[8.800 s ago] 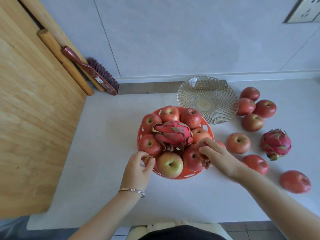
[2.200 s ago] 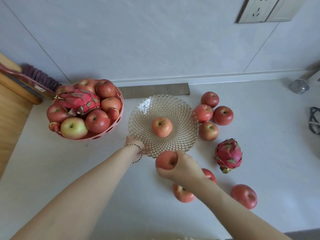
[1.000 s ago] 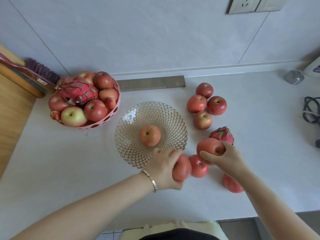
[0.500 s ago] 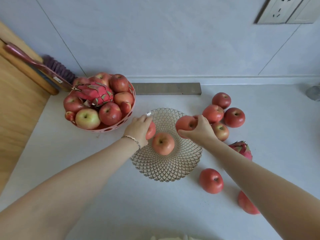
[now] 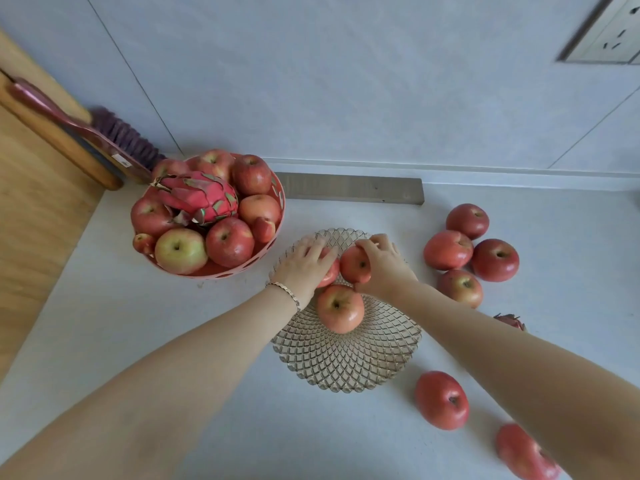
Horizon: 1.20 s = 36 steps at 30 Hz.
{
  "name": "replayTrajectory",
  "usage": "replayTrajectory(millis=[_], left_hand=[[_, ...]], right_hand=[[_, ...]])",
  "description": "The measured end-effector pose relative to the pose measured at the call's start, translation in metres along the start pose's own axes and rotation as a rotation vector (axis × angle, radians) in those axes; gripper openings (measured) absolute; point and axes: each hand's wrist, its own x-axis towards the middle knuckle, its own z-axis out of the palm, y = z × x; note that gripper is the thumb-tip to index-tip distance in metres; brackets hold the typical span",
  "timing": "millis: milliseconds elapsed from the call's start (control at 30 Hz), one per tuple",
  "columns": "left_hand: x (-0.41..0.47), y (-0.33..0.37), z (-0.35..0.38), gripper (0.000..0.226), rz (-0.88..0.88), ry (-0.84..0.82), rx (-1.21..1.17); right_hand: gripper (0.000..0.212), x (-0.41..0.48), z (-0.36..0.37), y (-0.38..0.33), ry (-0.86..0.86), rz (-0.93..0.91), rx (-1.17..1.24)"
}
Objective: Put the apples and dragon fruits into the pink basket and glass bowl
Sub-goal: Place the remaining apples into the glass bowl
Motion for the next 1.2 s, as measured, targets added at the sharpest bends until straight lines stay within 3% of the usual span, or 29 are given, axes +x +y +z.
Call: replayTrajectory(millis=[167,267,367,467,533,633,767,900,1000,1133,1200], left_hand=[[0.001,0.002,0.002,0.087,0.031,-0.078,-0.019],[0.001,-0.001,0.003,0.095,0.010,-0.072,-0.082],[-0.002,-0.005,0.005,0.098,-0.140,-0.072,-0.149],[-0.010,-0.009,0.009,0.100,-0.257,-0.087,-0.246],[-0.015,-0.010,0.009,0.098,-0.284,-0.083,-0.284],[-0.022,-0.008,0.012,0.100,-0.321,-0.064,-0.256],[-0.036,0.003,0.021,0.102,-0.367,-0.025,-0.265],[-0.056,0.017,0.031,0.099,-0.370,0.018,-0.277],[-0.074,0.025,0.037,0.096,-0.383,0.017,-0.284],[-0.096,0.036,0.052,0.096,-0.353,0.165,-0.319],[-0.106,0.042,0.056,0.104,-0.291,0.145,-0.403]], right_hand=[[0.085,-0.012,0.004,0.000,-0.109,0.005,0.047],[0.087,-0.027,0.002,-0.004,-0.007,0.062,0.150],[0.068,-0.058,0.010,-0.007,0.172,0.105,0.117],[0.043,-0.092,0.027,-0.001,0.005,0.161,-0.046],[0.033,-0.110,0.039,0.004,-0.145,0.084,-0.189],[0.016,-0.124,0.052,0.008,-0.109,-0.046,-0.294],[0.030,-0.131,0.052,0.008,-0.086,-0.122,-0.465],[0.021,-0.144,0.045,0.002,-0.208,-0.204,-0.549],[0.033,-0.153,0.048,0.000,-0.228,-0.070,-0.462],[0.054,-0.157,0.058,-0.005,-0.161,0.208,-0.068],[0.068,-0.154,0.064,-0.013,-0.135,0.326,0.076]])
